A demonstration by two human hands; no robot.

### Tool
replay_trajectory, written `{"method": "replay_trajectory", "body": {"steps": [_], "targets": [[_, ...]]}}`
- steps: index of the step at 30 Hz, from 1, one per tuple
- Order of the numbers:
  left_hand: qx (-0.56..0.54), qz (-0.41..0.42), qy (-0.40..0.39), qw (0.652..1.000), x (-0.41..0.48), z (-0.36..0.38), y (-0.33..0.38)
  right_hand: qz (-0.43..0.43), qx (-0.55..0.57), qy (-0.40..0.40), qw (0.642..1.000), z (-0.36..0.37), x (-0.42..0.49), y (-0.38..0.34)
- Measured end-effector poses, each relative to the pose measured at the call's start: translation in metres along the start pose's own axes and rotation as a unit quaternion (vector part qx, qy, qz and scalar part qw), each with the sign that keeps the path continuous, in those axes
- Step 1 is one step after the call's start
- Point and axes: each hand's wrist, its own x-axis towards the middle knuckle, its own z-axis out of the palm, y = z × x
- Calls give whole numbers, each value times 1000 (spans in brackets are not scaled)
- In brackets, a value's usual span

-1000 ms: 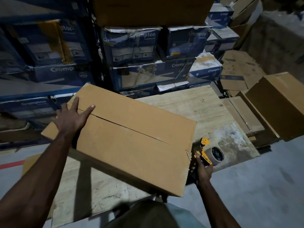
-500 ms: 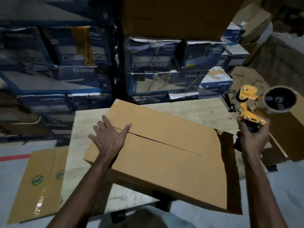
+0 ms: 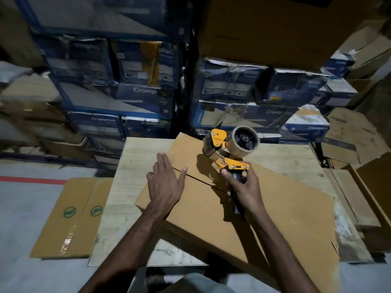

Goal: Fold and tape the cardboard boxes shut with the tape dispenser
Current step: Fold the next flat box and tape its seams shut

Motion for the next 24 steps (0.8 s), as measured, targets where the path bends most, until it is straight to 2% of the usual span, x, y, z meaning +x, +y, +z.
{"method": "replay_trajectory", "body": {"steps": [5,8,10,12,14,15,16,20,24], "targets": [[-32,37,-31,998,0,-7,-12,8,-24,-53,998,21,-5,1],[-128,41,-12,991,2,-20,-13,-8,-52,-60,997,24,-6,1],[-232,2,28,972,-3,-37,-7,-26,-78,-56,995,24,-6,1],[-360,-103,11,927,-8,-61,2,-47,-111,-50,991,24,-8,-1],[-493,-203,-63,844,-12,-81,12,-70,-147,-49,985,22,-10,-2],[-536,-226,-94,808,-12,-88,16,-81,-163,-50,982,21,-11,-2],[-558,-228,-113,790,-11,-93,18,-91,-175,-52,979,20,-13,-2],[-577,-235,-166,765,-1,-99,23,-113,-227,-62,965,15,-18,-3],[-607,-274,-220,713,0,-92,21,-132,-287,-58,947,14,-23,-5]]}}
